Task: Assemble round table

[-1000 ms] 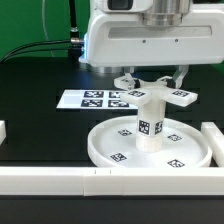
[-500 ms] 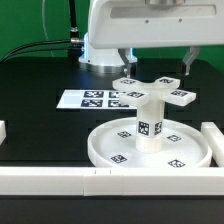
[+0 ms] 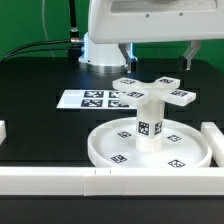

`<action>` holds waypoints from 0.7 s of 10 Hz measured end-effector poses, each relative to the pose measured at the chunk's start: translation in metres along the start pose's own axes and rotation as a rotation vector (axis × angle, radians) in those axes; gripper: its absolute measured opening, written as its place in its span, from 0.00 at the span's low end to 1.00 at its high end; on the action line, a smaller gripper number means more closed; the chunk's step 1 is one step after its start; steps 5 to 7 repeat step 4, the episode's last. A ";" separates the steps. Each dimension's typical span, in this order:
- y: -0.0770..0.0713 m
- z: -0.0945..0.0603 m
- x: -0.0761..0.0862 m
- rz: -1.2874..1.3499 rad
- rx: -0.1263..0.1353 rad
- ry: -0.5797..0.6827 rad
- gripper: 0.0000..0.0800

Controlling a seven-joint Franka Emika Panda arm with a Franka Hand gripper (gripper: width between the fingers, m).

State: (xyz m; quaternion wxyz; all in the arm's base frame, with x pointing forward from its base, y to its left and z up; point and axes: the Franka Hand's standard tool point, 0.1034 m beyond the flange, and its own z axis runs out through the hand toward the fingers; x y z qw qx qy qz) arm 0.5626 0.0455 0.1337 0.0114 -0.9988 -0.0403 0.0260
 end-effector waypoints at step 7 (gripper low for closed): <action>0.000 0.001 0.000 0.000 0.000 -0.001 0.81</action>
Offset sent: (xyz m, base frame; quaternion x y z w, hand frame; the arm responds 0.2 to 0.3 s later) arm 0.0000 0.0000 0.0000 0.0000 0.0000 0.0000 1.0000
